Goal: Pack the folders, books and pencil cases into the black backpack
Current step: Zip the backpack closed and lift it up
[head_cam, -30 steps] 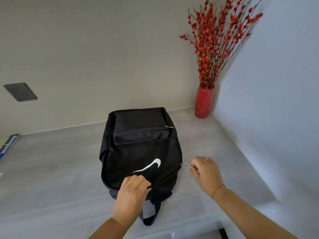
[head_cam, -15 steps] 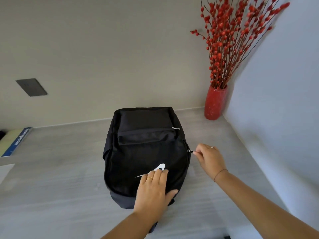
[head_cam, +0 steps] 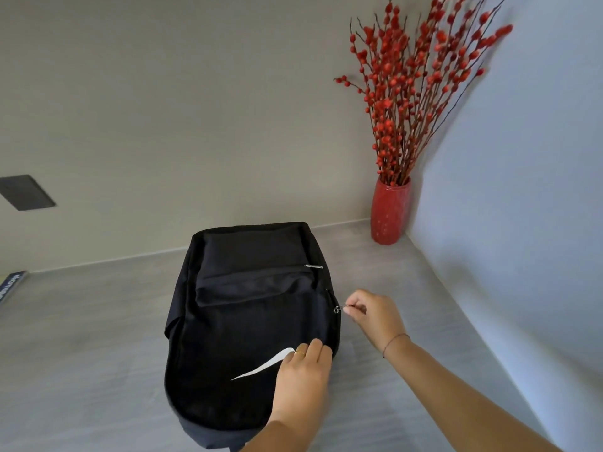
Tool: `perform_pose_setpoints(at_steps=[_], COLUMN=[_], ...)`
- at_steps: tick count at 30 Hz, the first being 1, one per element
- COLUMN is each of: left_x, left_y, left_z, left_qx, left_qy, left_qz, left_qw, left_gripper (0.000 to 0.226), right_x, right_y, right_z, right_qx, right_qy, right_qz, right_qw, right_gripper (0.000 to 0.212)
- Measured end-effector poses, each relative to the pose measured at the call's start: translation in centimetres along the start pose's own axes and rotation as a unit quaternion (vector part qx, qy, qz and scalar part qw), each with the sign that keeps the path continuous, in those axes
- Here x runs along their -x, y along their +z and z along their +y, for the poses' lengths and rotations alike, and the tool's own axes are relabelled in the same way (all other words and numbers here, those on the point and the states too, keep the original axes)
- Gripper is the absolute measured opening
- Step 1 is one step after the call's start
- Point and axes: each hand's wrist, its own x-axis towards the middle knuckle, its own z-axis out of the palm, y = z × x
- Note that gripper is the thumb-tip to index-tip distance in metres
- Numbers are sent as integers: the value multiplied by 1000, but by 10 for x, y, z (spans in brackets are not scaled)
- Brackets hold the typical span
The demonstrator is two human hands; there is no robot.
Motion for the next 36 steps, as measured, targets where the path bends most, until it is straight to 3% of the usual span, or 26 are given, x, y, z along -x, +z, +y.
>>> perform_pose_setpoints(at_steps=[4,10,13,15,17,19,21,23,24,25,28,32,36], left_x=[0,-2,1,11,24,40,50,58,61,62,57,28,-19], left_y=[4,6,-4,-20,-33,-38,-41,-44,-43,-41,-50,-109,-183], left_z=[-2,-1,-7,-24,-55,-98,-130,-143,-144,-150,-168,-200,-236], left_qx=[16,28,43,50,46,101,266,484,539,556,570,622,655], left_qy=[13,6,-22,-94,-233,-445,-616,-672,-661,-643,-578,-504,-462], left_qz=[31,14,36,112,150,102,4,-39,-63,-73,-42,-4,27], left_qw=[999,999,998,988,960,884,741,559,518,521,582,599,598], left_gripper=[35,36,34,33,50,79,91,68,50,37,29,17,18], right_x=[-14,-40,-35,-21,3,27,44,54,55,55,50,27,-3], right_y=[3,10,22,27,29,32,37,42,44,44,36,4,-22], right_z=[1,-9,-16,-22,-32,-37,-38,-47,-52,-58,-83,-139,-205], right_qx=[31,57,32,-46,-161,-205,-235,-296,-323,-325,-274,-269,-323], right_qy=[15,43,93,163,255,318,344,363,364,359,323,294,266], right_qz=[32,42,37,4,-74,-175,-230,-211,-191,-176,-160,-130,-105], right_qw=[999,997,994,986,951,909,879,858,852,857,892,908,902], right_gripper=[8,11,12,24,44,54,48,33,27,28,30,8,24])
